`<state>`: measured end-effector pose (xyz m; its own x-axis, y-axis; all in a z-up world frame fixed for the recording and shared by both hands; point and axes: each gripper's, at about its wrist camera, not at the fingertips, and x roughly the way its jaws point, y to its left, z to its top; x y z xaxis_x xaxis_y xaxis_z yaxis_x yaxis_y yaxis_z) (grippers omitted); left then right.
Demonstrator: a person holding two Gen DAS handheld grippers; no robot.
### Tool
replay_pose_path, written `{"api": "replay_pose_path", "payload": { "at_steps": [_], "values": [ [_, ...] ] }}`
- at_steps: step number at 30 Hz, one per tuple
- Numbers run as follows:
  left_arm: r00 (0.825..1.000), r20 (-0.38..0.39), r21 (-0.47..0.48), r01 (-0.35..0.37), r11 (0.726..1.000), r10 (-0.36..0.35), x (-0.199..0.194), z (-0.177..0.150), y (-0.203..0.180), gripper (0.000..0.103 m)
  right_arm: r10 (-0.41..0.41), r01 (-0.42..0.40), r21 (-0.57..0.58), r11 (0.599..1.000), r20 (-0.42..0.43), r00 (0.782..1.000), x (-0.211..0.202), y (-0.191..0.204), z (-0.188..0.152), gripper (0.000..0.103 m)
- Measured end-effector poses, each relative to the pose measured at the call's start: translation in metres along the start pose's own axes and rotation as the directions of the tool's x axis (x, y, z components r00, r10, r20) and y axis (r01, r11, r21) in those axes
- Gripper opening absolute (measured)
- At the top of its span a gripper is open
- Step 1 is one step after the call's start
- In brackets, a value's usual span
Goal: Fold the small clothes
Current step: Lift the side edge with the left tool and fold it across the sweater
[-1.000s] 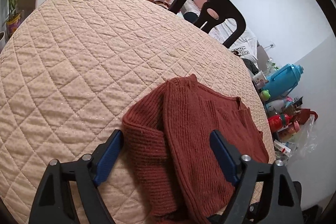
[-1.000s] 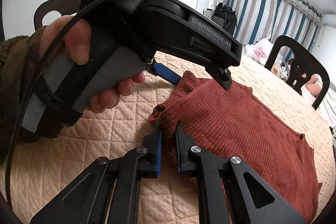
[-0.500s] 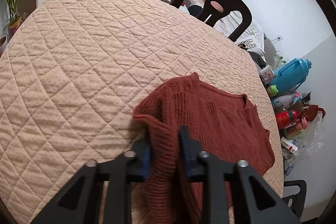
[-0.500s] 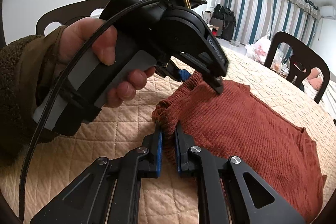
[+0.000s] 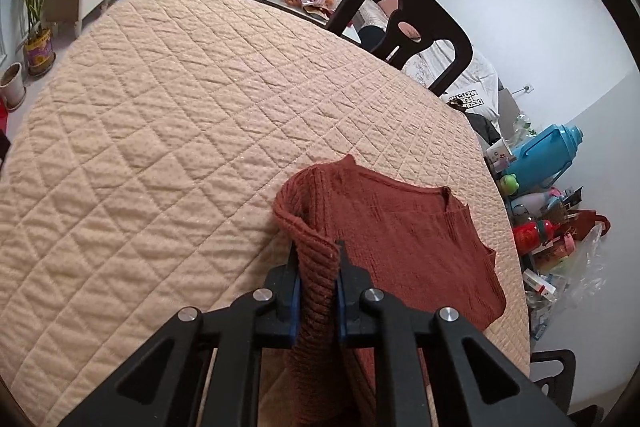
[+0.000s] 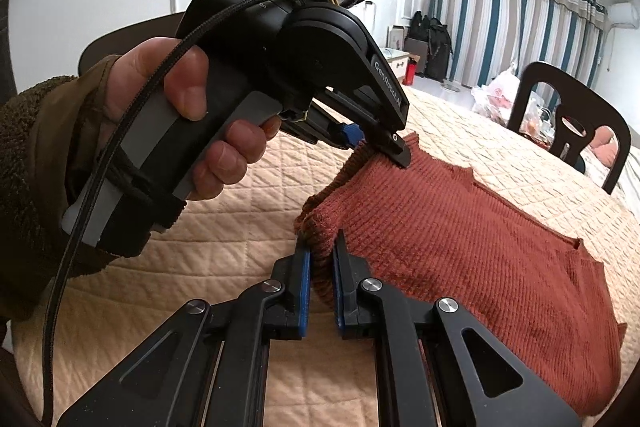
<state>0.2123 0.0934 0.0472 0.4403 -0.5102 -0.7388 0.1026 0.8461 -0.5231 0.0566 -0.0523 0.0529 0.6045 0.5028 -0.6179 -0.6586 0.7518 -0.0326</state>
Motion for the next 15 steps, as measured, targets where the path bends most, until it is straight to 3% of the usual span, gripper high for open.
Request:
{"api": "replay_pose_path", "payload": {
  "at_steps": [7, 15],
  "values": [
    [0.999, 0.037, 0.008, -0.011, 1.0, 0.011, -0.026, -0.006, -0.01, 0.015, 0.035, -0.036, 0.02, 0.999, 0.042, 0.998, -0.016, 0.006, 0.002, 0.009],
    [0.997, 0.073, 0.057, 0.002, 0.998, -0.006, -0.034, -0.002, -0.055, 0.015, 0.014, -0.024, 0.093, 0.995, 0.112, 0.994, -0.048, -0.015, 0.001, 0.009]
  ]
}}
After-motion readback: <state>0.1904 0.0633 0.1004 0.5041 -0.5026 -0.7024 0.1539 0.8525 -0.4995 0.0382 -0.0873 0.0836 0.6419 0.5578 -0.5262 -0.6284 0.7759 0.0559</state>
